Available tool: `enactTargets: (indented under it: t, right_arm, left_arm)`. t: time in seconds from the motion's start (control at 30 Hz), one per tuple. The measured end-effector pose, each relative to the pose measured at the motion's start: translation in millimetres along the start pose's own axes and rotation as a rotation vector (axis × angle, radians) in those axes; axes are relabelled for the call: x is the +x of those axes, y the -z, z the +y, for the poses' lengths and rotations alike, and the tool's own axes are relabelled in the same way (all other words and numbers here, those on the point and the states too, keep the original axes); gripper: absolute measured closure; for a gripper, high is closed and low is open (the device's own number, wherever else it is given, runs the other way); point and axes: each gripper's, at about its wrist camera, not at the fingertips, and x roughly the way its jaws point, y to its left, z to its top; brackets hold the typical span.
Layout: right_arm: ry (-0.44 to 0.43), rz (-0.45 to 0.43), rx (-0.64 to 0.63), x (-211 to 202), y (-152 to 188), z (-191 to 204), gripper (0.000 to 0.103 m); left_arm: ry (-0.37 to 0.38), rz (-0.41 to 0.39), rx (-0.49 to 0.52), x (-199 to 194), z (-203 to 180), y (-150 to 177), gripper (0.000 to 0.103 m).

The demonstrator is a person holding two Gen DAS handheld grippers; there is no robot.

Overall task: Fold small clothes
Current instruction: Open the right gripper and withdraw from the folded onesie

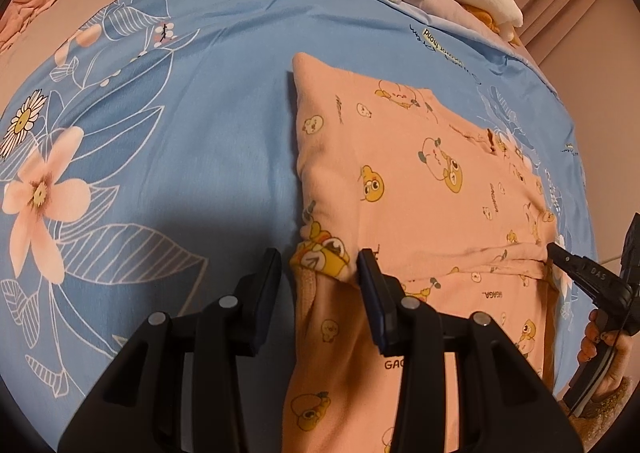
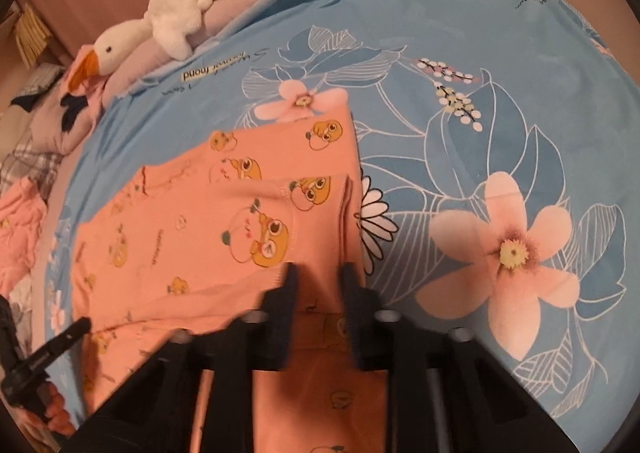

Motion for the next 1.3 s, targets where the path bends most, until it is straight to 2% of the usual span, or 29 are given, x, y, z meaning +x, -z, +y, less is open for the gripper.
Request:
enactTargets:
  t: [0.27, 0.37, 0.63, 0.9, 1.3]
  right_arm:
    - [-0.041, -0.087, -0.005, -30.6, 0.3, -2.9, 0.099]
    - [-0.030, -0.103, -0.020, -35.5, -0.2, -1.7, 0.099]
    - [0.020, 0.008, 0.007, 3.1, 2.1, -7.0, 0.099]
    - [0.047, 0.016, -0.018, 7.0, 1.5, -2.1, 0.099]
    - [0.045, 0.025, -0.009, 5.9, -4.0, -6.8, 0.099]
  left_arm:
    - [0.001, 0.000, -0.008, 1.7, 0.1, 0.1, 0.062]
    - [0.004, -0.001, -0.011, 2.7, -0.1, 0.1, 0.062]
    - [0.003, -0.004, -0.012, 3.6, -1.4, 0.7, 0.062]
    - [0.006, -0.006, -0.016, 4.4, -1.3, 2.1, 0.060]
    - [0.008, -0.011, -0.016, 4.9, -2.9, 3.5, 0.058]
